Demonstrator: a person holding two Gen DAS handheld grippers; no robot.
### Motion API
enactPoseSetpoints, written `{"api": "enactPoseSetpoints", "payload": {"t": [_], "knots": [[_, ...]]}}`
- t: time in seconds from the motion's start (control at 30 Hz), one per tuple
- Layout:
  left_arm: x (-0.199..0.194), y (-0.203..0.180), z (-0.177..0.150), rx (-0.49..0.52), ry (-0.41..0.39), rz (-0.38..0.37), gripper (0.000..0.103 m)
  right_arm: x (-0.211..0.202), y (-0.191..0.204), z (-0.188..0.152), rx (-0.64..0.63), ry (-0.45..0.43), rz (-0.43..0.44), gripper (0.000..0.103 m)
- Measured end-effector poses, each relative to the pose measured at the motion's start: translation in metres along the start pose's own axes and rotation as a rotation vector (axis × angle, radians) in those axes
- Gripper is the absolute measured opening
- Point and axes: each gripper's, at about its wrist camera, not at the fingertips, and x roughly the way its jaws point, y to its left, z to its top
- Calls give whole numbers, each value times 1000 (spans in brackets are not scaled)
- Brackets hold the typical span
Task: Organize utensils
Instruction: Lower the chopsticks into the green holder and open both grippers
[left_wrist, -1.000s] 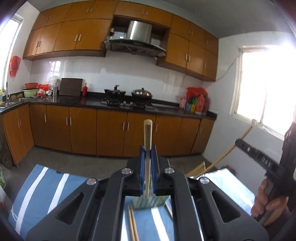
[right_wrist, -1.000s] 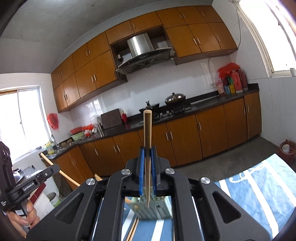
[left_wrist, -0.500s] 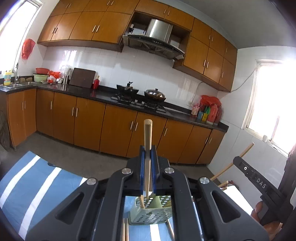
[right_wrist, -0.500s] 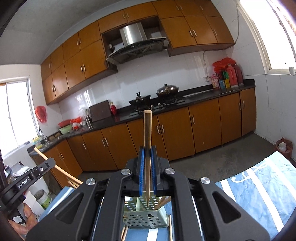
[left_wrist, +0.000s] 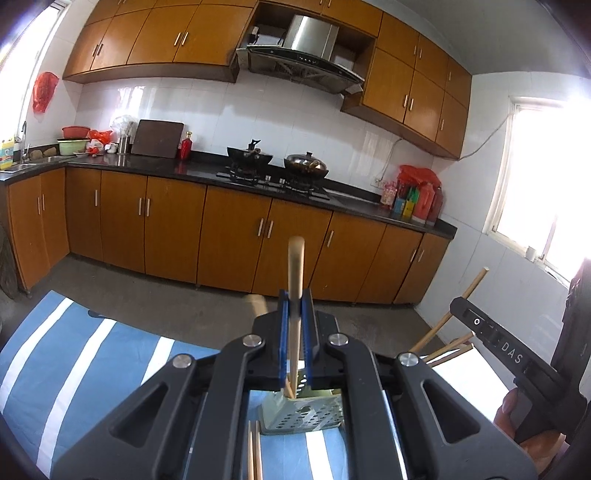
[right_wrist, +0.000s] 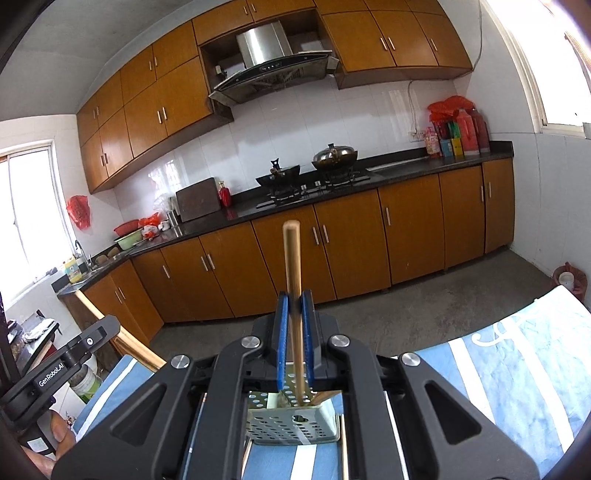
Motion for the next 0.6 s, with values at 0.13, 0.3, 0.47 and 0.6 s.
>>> {"api": "enactPoseSetpoints", "payload": {"t": [0.13,0.3,0.47,0.6], "knots": [[-4,2,0,-2,-3,7,8,-4,-1,1,-6,-2,-9,10],[-17,4,3,-13,-21,19,10,-19,-2,7,-9,-36,-24,24],[-42,8,5,-22,-44,27,12,-42,-15,13,-1,-62,-47,24],[-63,20,-3,-16,-43,50,17,-67,-37,6,12,-56,-86,25]]}}
